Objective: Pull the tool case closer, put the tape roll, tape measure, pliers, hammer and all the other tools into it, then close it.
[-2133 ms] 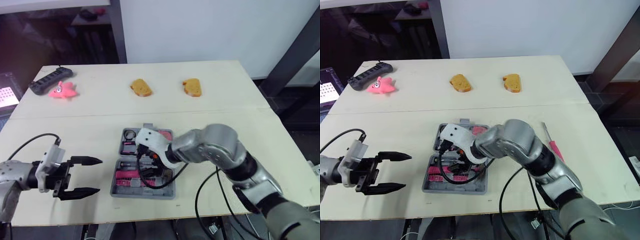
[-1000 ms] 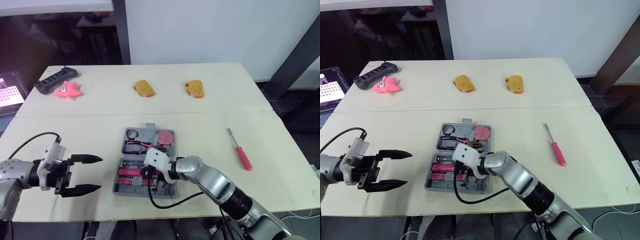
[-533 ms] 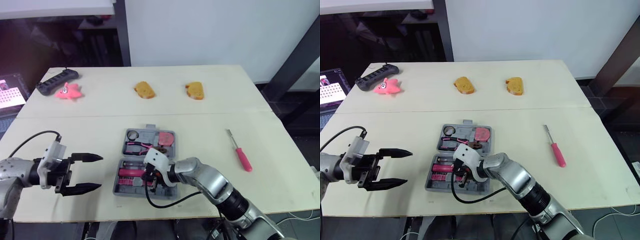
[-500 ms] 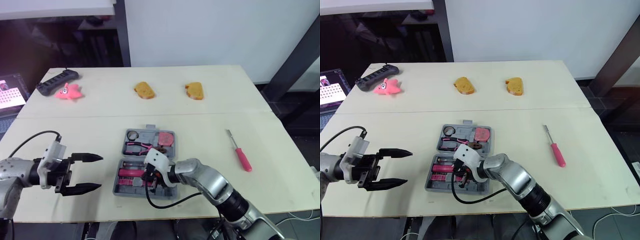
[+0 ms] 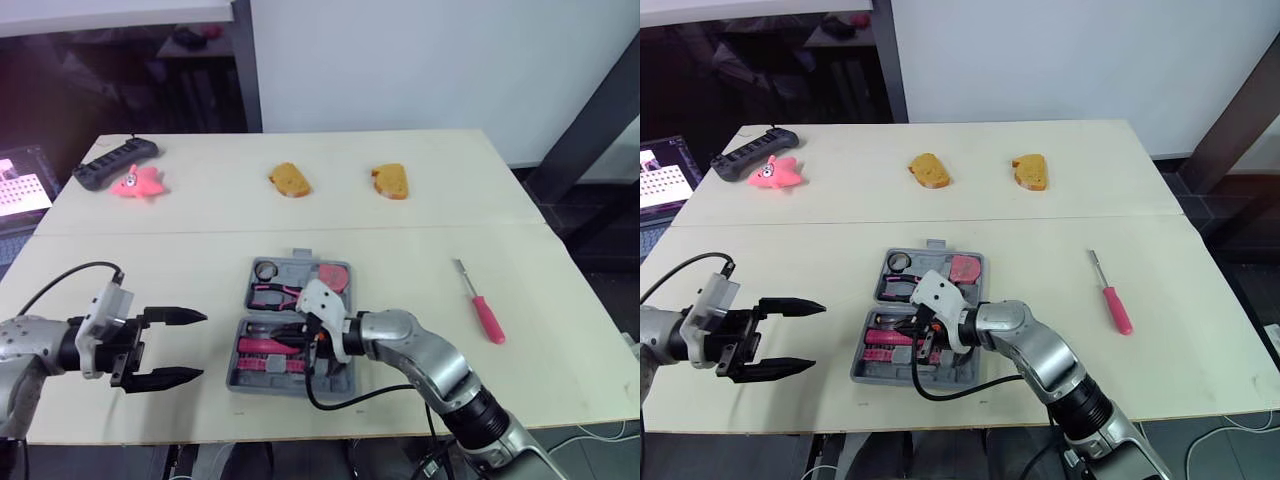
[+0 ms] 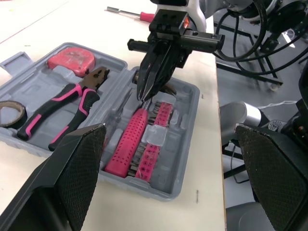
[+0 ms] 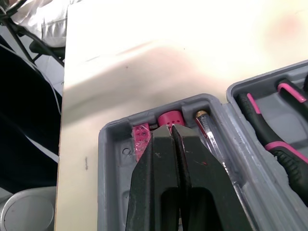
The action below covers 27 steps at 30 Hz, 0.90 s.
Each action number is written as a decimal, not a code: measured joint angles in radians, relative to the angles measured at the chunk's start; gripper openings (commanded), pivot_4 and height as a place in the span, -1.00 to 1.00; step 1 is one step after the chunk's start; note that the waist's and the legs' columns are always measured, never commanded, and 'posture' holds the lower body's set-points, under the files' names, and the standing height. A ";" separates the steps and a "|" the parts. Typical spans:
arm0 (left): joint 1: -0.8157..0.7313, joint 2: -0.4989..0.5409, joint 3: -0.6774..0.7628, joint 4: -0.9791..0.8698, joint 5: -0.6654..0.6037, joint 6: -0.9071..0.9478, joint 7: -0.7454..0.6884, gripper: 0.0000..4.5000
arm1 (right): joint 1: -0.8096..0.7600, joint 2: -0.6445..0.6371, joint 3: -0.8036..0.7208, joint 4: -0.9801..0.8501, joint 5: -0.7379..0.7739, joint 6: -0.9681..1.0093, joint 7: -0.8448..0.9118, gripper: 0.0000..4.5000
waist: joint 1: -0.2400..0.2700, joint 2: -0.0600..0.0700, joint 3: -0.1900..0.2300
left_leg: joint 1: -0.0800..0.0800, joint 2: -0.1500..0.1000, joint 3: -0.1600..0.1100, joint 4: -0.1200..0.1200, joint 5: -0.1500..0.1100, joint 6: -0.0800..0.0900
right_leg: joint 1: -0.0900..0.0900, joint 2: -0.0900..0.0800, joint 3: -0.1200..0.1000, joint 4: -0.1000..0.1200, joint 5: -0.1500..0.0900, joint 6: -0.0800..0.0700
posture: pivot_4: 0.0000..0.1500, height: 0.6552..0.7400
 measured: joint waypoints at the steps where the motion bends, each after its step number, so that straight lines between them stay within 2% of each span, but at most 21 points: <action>1: 0.000 0.000 0.000 0.000 0.000 0.000 0.000 1.00 | 0.001 -0.002 0.009 0.018 -0.014 0.001 -0.006 -0.97 | 0.000 0.000 0.000 | 0.000 0.000 0.000 0.000 0.000 0.000 | 0.000 0.000 0.000 0.000 0.000 0.000 | 1.00 1.00; 9: 0.000 0.000 0.000 0.000 0.000 0.001 0.000 1.00 | 0.010 -0.007 0.039 0.082 -0.071 0.022 -0.033 -0.97 | 0.000 0.000 0.000 | 0.000 0.000 0.000 0.000 0.000 0.000 | 0.000 0.000 0.000 0.000 0.000 0.000 | 1.00 1.00; 27: 0.018 -0.001 0.000 -0.020 0.000 0.002 0.003 1.00 | 0.006 -0.014 0.054 0.075 -0.090 0.081 -0.042 -0.97 | 0.001 0.000 -0.002 | 0.002 0.000 0.000 0.000 0.000 0.000 | 0.003 0.000 0.000 -0.001 0.000 0.000 | 1.00 1.00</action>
